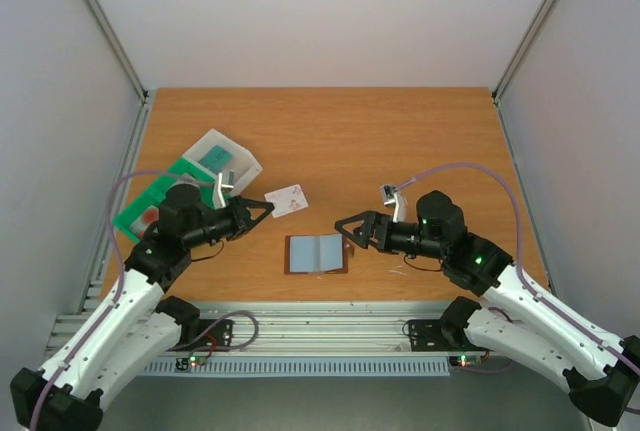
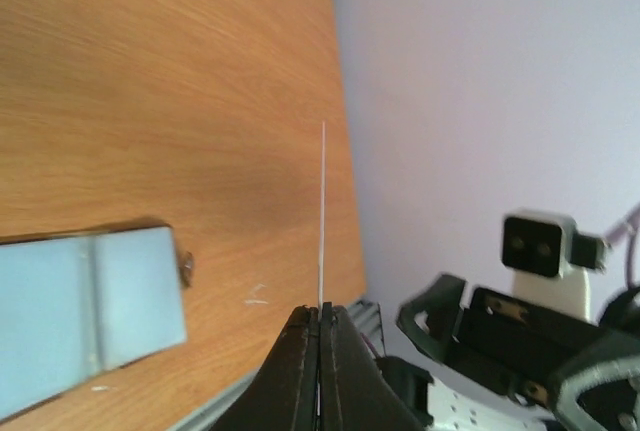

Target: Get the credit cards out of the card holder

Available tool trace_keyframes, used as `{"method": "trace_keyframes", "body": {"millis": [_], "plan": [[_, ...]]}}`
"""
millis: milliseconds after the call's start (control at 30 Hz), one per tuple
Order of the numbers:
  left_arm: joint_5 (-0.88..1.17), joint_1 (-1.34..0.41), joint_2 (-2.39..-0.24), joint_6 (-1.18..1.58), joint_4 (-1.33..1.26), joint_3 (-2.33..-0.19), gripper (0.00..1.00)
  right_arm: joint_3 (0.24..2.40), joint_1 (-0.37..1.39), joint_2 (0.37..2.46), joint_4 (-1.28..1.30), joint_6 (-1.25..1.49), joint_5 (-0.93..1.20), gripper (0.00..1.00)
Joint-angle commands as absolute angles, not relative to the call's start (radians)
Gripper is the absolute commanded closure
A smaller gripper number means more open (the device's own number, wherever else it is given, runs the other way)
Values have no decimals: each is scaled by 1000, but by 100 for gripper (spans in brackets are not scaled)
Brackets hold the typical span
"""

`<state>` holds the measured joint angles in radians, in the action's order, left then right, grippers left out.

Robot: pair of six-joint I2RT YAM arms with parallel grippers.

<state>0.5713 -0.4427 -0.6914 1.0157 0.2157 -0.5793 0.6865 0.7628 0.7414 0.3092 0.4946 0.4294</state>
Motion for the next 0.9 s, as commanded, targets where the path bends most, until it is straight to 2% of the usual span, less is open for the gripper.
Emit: {"method": "trace_keyframes", "body": {"millis": [0, 167, 467, 700, 867], "plan": [[566, -346, -712, 947, 335, -629, 100, 675, 766, 715, 383, 450, 391, 2], [585, -208, -756, 891, 439, -660, 100, 681, 765, 688, 424, 429, 372, 1], [442, 36, -836, 723, 712, -788, 100, 667, 765, 661, 468, 418, 349, 2], [438, 166, -931, 675, 682, -812, 100, 657, 764, 636, 484, 422, 336, 2], [391, 195, -991, 694, 603, -793, 99, 660, 765, 640, 486, 423, 336, 2]]}}
